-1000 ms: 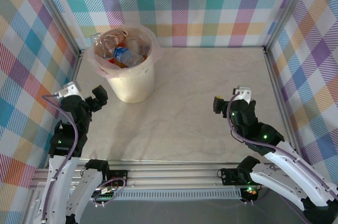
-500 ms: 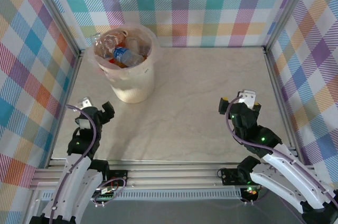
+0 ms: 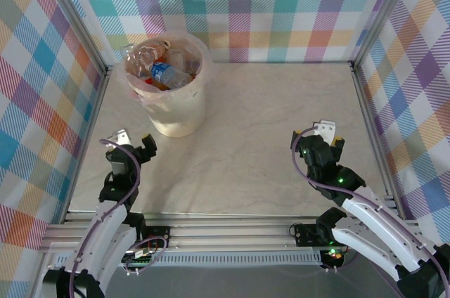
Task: Put the plastic bottles in the bin
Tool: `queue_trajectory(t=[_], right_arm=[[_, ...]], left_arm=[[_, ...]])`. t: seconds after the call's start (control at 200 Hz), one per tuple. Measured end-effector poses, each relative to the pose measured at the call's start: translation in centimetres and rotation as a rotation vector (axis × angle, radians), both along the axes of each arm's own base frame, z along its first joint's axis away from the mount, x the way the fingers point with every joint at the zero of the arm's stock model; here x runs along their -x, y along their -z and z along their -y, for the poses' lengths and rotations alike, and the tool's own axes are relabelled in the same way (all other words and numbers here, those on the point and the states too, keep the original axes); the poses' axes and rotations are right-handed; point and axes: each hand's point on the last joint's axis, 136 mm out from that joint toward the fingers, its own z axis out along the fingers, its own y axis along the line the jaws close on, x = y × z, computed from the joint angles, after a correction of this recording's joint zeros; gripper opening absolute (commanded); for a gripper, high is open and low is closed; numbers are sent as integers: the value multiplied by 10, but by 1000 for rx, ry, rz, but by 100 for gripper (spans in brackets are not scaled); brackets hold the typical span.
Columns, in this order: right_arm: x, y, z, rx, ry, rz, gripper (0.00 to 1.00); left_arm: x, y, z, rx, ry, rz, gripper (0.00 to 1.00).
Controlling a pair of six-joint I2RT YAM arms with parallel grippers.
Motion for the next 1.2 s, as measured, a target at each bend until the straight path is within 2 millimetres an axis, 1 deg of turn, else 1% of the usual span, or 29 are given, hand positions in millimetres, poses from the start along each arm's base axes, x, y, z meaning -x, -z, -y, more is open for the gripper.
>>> queue_trajectory(t=[0.15,0.4,0.47,0.75,0.92,1.065,1.2], right_arm=[[-2,4,7,1,28,2,100],[-4,11,23,-7,94,-2,100],[-5,14,26,-9,106,-1,100],[-13,30,32,22,137,-25,100],[-17,41,35,52,135,-19,100],[-21,46,39,79,131,-1,100],[-28,47,41,92,110,8,100]], left_arm=[[-12,9,6,-34,43,-13,100],[-31,5,12,-68,87,32,100],[-36,8,13,-66,95,40,100],[-55,41,12,-64,110,-18,100],[-63,49,15,-65,125,-15,100],[-70,55,16,-65,137,-10,100],[-77,71,19,-55,157,-36,100]])
